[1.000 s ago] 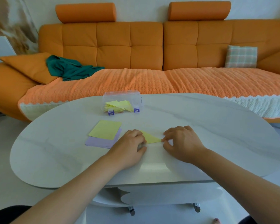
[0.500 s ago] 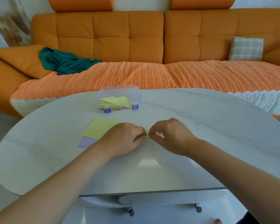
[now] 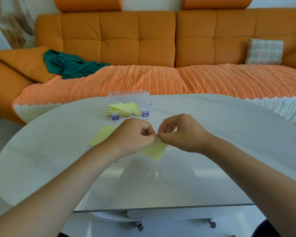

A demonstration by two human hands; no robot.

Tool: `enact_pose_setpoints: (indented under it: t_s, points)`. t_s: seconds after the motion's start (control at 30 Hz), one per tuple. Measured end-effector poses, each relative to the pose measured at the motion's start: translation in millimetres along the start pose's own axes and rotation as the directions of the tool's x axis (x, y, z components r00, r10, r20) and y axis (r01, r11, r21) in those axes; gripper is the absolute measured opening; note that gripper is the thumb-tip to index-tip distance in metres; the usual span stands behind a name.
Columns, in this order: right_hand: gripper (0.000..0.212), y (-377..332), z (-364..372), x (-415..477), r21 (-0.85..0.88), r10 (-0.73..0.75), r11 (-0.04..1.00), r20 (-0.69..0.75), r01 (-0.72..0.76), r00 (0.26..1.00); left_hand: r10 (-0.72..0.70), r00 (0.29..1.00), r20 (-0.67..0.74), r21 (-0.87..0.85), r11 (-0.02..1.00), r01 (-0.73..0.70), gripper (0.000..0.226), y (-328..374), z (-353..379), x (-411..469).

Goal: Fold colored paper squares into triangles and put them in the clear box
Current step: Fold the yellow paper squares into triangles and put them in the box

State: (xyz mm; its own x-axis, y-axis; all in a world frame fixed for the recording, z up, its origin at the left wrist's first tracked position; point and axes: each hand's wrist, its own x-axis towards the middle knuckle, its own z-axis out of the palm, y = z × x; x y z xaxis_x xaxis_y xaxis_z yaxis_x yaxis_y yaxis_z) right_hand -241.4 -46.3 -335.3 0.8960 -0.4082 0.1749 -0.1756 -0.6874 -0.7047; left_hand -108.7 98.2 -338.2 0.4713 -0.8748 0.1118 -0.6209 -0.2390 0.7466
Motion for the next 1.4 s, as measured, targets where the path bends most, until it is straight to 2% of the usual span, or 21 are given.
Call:
enact_pose_setpoints:
  t_s: [0.2, 0.33, 0.5, 0.6, 0.7, 0.97, 1.23, 1.4]
  points:
    - [0.007, -1, 3, -1, -0.029, -0.015, 0.999, 0.020, 0.016, 1.000, 0.017, 0.999, 0.040, 0.070, 0.997, -0.020, 0.021, 3, -4, -5]
    - [0.009, 10, -8, 1, -0.037, 0.033, 0.999, 0.012, -0.033, 0.999, -0.013, 0.998, 0.055, 0.111, 0.994, 0.006, 0.024, 2, -14, -5]
    - [0.010, 25, -21, 3, -0.126, 0.086, 0.987, -0.086, -0.097, 0.993, -0.031, 1.000, -0.006, 0.185, 0.982, 0.031, 0.024, -4, -27, -3]
    - [0.009, 21, -16, 2, -0.059, 0.026, 0.998, -0.081, -0.031, 0.996, -0.013, 1.000, -0.006, 0.166, 0.986, 0.014, 0.021, -4, -25, -4]
    - [0.007, 11, -5, 2, -0.026, -0.066, 0.998, 0.002, 0.066, 0.998, 0.009, 1.000, 0.001, 0.155, 0.988, -0.009, 0.018, -1, -20, -4]
    - [0.009, -1, 6, 1, -0.088, -0.086, 0.993, -0.014, 0.084, 0.996, 0.058, 0.996, -0.067, 0.162, 0.986, -0.047, 0.013, 6, -9, -3]
    - [0.016, 8, -15, 5, -0.133, -0.027, 0.991, -0.133, 0.009, 0.991, 0.024, 0.998, -0.058, 0.218, 0.976, -0.011, 0.017, -2, -29, 1]
    - [0.018, 20, -20, 7, -0.134, 0.044, 0.989, -0.161, -0.066, 0.986, -0.060, 0.998, -0.009, 0.403, 0.913, 0.059, 0.014, -20, -48, 3]
